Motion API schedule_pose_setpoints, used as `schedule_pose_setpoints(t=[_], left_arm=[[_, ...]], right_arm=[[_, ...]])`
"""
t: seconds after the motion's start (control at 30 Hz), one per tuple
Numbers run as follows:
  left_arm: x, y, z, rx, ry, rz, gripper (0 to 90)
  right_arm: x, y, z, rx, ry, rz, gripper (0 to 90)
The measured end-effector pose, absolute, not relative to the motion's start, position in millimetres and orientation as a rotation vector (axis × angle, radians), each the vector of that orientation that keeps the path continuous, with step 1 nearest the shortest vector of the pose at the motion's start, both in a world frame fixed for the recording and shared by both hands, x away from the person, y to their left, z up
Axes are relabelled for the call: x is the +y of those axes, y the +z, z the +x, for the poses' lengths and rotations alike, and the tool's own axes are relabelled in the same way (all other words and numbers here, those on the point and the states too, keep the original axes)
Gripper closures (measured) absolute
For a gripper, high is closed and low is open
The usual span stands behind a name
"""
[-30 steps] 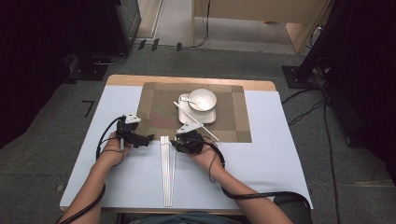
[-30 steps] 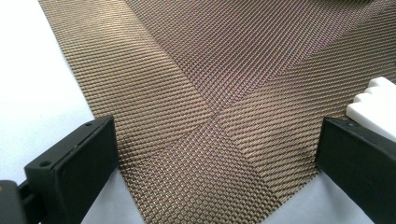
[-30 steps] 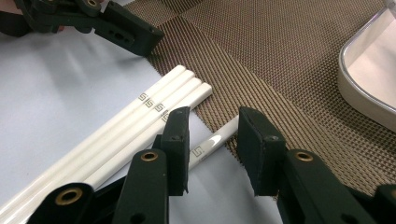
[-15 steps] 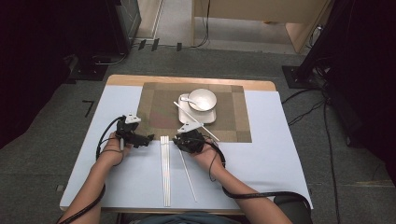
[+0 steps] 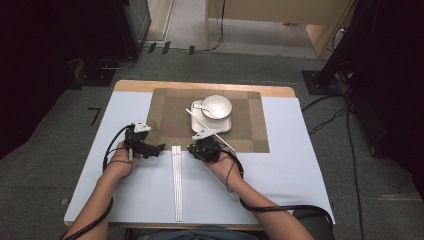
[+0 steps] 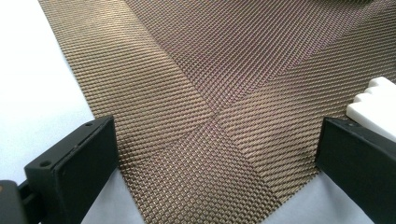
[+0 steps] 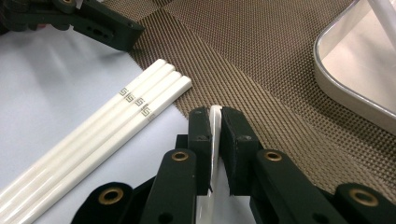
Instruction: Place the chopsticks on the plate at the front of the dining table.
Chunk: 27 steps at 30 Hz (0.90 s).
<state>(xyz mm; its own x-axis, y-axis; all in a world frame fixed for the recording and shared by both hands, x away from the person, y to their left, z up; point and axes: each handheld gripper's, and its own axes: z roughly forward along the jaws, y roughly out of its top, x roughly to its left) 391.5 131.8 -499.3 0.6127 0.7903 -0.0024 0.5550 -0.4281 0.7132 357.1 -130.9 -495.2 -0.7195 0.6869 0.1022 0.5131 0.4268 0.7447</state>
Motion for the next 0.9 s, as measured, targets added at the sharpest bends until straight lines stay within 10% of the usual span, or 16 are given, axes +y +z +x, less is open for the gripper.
schedule_pose_setpoints(t=[0.9], left_arm=[[132.7,-499.3,390.4,1.087,0.451,2.132,0.0]], right_arm=[[-131.6,-495.7,387.1,2.451,1.164,1.037,83.3]])
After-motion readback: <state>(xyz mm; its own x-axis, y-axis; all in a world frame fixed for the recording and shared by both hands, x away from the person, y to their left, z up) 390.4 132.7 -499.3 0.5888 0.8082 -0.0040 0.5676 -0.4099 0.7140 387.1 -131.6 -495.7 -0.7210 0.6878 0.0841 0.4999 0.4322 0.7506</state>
